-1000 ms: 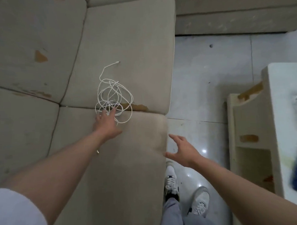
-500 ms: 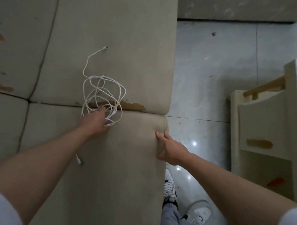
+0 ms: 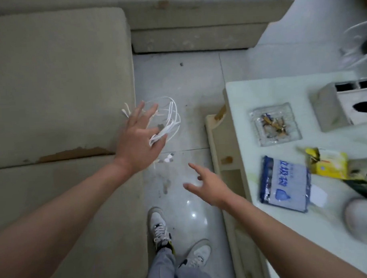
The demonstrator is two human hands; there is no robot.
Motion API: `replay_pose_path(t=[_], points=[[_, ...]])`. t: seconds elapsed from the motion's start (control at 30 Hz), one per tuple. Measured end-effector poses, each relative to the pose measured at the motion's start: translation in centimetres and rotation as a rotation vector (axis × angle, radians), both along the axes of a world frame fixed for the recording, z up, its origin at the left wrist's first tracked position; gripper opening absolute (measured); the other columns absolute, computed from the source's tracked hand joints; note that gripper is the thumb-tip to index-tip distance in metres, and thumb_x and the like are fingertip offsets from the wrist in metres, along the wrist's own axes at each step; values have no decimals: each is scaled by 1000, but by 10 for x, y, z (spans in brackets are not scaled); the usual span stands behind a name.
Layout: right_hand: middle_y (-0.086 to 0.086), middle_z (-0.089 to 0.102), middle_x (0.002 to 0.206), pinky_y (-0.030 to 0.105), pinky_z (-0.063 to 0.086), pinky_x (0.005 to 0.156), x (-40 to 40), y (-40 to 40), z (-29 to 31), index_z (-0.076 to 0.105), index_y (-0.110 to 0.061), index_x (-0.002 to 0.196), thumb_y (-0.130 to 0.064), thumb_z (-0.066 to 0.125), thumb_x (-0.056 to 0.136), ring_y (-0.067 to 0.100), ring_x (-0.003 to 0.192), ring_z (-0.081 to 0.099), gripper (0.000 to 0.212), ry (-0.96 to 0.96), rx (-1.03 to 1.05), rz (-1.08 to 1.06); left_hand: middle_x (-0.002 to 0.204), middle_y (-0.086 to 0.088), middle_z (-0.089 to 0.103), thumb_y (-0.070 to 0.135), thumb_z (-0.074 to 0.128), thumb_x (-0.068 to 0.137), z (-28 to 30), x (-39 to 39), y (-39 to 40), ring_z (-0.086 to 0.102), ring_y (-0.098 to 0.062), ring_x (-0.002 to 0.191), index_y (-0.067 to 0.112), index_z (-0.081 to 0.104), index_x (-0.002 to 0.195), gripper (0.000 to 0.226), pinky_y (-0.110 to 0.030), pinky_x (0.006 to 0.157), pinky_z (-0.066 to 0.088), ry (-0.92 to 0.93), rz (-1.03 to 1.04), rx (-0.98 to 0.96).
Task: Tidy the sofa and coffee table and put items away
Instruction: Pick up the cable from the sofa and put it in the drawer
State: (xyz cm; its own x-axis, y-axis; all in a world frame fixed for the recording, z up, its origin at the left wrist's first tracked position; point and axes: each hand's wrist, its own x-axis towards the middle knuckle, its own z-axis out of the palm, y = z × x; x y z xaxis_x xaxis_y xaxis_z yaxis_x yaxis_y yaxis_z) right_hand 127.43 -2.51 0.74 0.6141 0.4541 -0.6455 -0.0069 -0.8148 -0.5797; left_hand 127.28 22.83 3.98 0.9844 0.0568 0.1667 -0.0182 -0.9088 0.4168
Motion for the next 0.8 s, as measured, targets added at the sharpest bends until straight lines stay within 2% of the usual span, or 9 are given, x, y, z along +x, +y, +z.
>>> replay_pose_path(t=[0.1,0.2,0.33,0.43,0.5,0.57,0.63,0.7,0.8], points=[[2,57,138,33,45,103,17,-88,23,49,-25,143,-45,66,89,19,122,57,60,-155,-57,-181,150,-5,48,33,48,96,27,26,-64,24,-29,150,6,75,107,39,-32,120,25,-62,1,-259],[0,68,119,31,47,95,35,-172,35,64,-18,124,-34,69,89,18,112,64,39,-282,-122,-452,150,-8,48,22,57,90,40,49,-121,25,-28,150,3,76,89,27,-17,118,21,-61,-128,-438],[6,73,107,32,47,90,45,-257,38,70,-14,108,-21,65,89,24,103,67,21,-360,-242,-685,152,-5,45,28,53,87,37,69,-195,22,-23,151,4,77,81,34,-24,118,25,-8,-405,-452],[12,67,124,39,47,96,40,-309,27,63,-15,123,-11,59,87,30,114,62,37,-293,-383,-712,150,-3,49,28,53,90,28,71,-238,33,-17,146,3,73,78,34,-30,115,34,67,-470,-451],[14,56,140,41,43,103,34,-337,16,51,-17,139,-6,58,83,31,126,54,58,-233,-467,-651,146,1,54,29,55,95,22,70,-258,52,-18,133,6,73,93,29,-32,108,43,224,-458,-448],[16,41,153,38,28,113,25,-351,7,36,-15,151,0,56,83,30,141,38,72,-179,-492,-516,141,5,58,37,54,97,13,67,-270,60,-17,122,11,71,105,33,-30,101,46,357,-481,-410],[16,32,159,29,15,111,20,-359,-1,29,-13,154,0,57,87,27,148,29,74,-162,-499,-410,133,6,63,53,43,96,1,64,-281,63,-18,115,14,69,110,49,-32,96,49,453,-522,-343],[15,31,160,32,24,109,20,-363,-12,31,-14,154,-10,64,90,28,146,32,72,-215,-466,-396,117,5,67,63,33,92,-8,62,-288,65,-21,101,19,67,107,57,-38,88,51,541,-511,-298],[10,30,161,42,41,101,22,-361,-25,38,-16,148,-22,73,85,31,140,40,72,-310,-450,-451,91,5,61,60,38,95,-18,60,-295,62,-22,80,24,59,87,43,-42,77,51,606,-468,-269]])
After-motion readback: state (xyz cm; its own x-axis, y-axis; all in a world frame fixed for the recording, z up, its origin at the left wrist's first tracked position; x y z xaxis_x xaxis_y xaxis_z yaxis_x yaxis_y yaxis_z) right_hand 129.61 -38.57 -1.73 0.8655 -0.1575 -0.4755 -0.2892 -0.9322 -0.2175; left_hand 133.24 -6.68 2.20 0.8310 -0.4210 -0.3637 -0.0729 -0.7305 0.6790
